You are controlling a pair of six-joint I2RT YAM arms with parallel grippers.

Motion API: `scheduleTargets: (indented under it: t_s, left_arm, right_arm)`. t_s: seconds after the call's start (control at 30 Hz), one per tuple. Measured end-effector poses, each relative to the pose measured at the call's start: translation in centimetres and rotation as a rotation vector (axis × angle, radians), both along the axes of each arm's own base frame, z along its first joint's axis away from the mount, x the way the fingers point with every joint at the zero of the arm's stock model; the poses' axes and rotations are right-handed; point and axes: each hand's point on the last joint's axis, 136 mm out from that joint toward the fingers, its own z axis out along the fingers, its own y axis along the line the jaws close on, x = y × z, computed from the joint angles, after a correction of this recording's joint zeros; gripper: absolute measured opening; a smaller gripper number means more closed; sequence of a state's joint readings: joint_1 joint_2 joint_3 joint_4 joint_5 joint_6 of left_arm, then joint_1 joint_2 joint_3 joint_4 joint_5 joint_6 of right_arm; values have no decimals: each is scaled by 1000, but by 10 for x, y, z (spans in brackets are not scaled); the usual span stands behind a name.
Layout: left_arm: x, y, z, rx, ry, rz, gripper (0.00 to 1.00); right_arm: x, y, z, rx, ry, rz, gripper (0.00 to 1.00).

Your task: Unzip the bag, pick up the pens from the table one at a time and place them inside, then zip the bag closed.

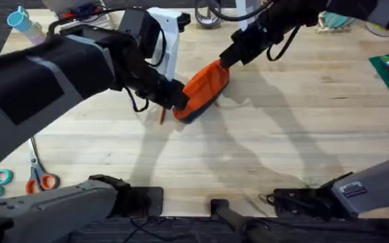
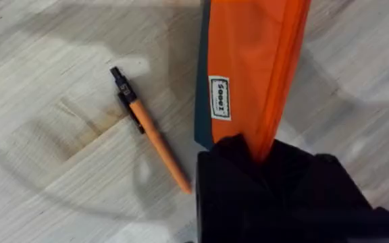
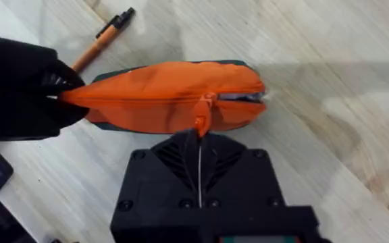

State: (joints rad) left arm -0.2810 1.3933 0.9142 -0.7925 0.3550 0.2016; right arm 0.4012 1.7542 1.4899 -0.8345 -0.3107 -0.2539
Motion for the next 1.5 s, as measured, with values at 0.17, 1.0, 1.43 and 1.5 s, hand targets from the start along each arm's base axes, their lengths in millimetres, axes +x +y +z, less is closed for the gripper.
scheduleTargets:
  t_s: [0.17, 1.0, 1.43, 1.5]
  left_arm:
    - [0, 0, 0, 0, 0, 0, 42]
    - [0, 0, 0, 0, 1, 0, 42]
    - [0, 0, 0, 0, 1, 0, 42]
    - [0, 0, 0, 0, 1, 0, 42]
  right_arm:
    - [-9, 14, 0, 0, 1, 39, 30]
    - [-59, 76, 0, -5, -2, 233, 29]
    - [-61, 75, -1, -10, 5, 234, 29]
    - [-61, 75, -1, -10, 5, 234, 30]
